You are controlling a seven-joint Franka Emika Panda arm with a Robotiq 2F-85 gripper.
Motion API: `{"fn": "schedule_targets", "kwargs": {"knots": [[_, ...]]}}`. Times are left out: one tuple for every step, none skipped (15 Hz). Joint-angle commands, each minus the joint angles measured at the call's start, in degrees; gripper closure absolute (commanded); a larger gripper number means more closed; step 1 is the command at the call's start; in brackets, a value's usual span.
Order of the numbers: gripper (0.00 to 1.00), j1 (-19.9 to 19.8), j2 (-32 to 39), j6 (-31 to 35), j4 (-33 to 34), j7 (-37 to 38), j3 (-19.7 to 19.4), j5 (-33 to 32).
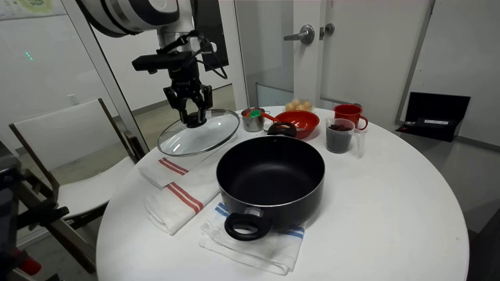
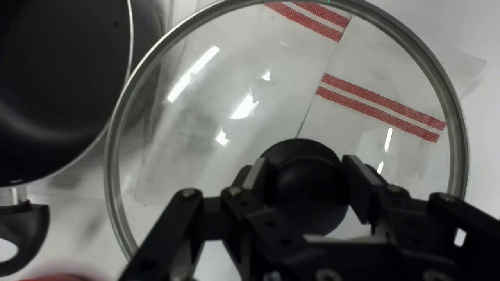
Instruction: Close the lid on the pot
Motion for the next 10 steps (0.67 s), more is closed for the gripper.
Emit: {"fn": "schedule_targets", "kwargs": {"knots": [[0.75,-1.89,-7.33,1.14,-6.88,1.79,-1.61,1.27],[0.75,-2.64,-8.29,1.17,-7.68,1.92,-2.03,1.49],[0.75,-3.59,-9.13,1.15,-8.33,1.83,-2.48,1.72],[0.75,-4.42,-9.75,0.94,-8.76,1.62,-2.80,1.95],[0.75,-5.59,-10.16,0.92,-8.99,1.06,-3.07,2.38],[0.75,-6.69,-10.57,0.68,-9.13,0.57,-3.14,3.06],[0.75,-7.94,-10.69,0.44,-9.03,-0.03,-3.25,3.81],[0.75,-9.12,-10.68,0.11,-8.71,-0.68,-3.15,4.71],[0.75,-10.20,-10.41,-0.49,-8.05,-1.15,-3.30,5.41],[0.75,-11.14,-10.17,-1.07,-7.40,-1.66,-3.40,6.05]]}}
